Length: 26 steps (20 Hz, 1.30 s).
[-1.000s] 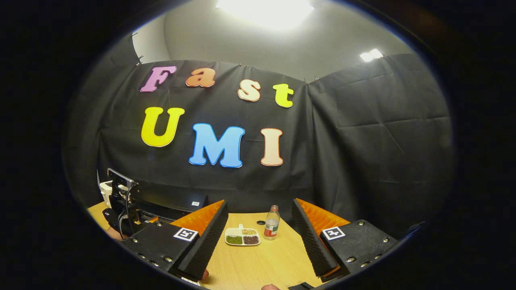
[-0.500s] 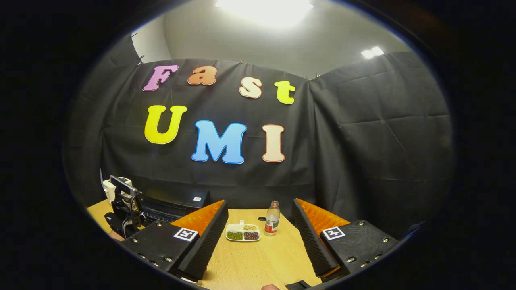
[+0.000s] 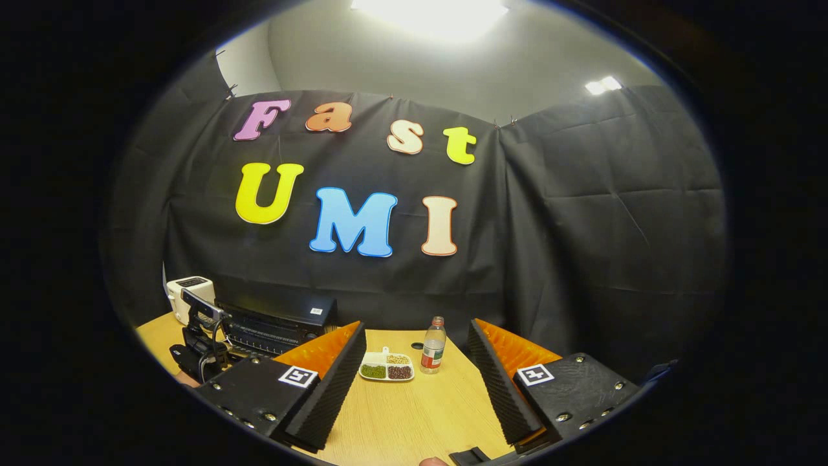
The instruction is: Open the electric oven with the left hand, put the food in, and close the electric oven.
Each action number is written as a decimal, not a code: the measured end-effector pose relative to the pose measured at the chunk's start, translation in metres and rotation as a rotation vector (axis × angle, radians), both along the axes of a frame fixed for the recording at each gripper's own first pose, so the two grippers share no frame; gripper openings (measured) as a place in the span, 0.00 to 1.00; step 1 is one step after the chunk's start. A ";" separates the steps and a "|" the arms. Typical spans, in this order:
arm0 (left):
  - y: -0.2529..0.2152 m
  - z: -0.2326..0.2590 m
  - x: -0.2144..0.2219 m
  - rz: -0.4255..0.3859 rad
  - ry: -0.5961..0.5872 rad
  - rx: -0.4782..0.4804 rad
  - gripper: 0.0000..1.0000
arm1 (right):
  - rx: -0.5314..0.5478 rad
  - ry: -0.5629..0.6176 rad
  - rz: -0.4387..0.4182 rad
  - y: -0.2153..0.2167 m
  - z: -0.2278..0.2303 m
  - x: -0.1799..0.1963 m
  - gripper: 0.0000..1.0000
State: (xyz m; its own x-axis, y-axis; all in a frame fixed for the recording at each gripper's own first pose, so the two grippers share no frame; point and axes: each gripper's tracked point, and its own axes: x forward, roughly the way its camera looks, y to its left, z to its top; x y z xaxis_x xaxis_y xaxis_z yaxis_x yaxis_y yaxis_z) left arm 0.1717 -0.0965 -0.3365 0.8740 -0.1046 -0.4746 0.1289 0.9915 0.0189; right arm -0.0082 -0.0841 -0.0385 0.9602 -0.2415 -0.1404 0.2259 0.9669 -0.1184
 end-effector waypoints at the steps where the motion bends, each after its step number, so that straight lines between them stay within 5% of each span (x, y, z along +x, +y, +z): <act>1: 0.000 -0.005 -0.002 0.001 0.011 0.002 1.00 | -0.002 0.003 0.003 0.000 -0.001 -0.002 0.96; 13: -0.002 -0.013 -0.033 -0.022 0.054 0.019 0.96 | 0.020 0.035 0.085 0.017 -0.014 -0.002 0.96; 23: 0.050 0.136 -0.057 0.068 -0.194 -0.010 1.00 | 0.137 0.072 0.218 0.056 -0.055 0.025 0.96; 26: 0.070 0.178 -0.072 0.100 -0.258 -0.015 0.90 | 0.144 0.112 0.247 0.064 -0.076 0.030 0.96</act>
